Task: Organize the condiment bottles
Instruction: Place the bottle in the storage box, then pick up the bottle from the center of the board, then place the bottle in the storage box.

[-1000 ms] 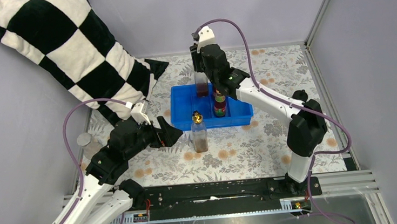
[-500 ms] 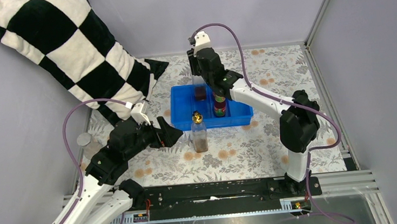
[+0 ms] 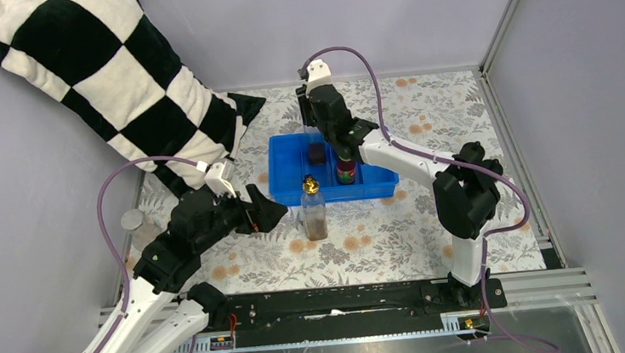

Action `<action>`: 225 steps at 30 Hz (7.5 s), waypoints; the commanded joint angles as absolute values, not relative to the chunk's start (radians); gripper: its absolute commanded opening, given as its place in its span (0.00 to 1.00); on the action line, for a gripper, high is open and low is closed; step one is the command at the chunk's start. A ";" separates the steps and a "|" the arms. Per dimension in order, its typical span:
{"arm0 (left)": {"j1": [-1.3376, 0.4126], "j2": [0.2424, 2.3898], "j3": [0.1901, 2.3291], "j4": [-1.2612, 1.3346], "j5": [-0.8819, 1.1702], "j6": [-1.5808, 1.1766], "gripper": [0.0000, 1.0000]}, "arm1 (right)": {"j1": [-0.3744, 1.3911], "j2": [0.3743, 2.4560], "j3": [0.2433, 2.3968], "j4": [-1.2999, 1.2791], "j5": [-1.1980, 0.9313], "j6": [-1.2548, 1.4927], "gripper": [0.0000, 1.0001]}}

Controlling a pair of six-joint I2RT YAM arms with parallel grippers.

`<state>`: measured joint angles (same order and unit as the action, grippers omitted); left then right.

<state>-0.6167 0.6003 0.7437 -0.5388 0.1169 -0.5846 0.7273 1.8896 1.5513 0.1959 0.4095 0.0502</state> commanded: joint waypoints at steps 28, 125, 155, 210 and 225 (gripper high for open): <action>-0.630 0.579 0.726 -0.525 0.135 -0.563 0.99 | 0.726 1.641 1.346 0.410 0.455 0.100 0.85; -0.706 0.501 0.715 -0.534 0.043 -0.581 0.99 | 1.145 1.020 0.568 0.554 0.221 0.004 0.83; -0.741 0.406 0.715 -0.547 -0.023 -0.598 0.99 | 1.146 1.315 0.756 0.663 0.412 0.071 0.50; -0.820 0.373 0.712 -0.561 -0.090 -0.617 0.99 | 1.146 1.270 1.057 0.457 0.455 -0.106 0.08; -0.836 0.368 0.714 -0.564 -0.097 -0.621 0.99 | 1.014 1.351 1.246 0.381 0.398 -0.144 0.06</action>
<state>-0.8253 0.3817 0.7261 -0.5587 -0.0761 -0.6132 1.0904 1.3540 1.1591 0.3210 0.4416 -0.1452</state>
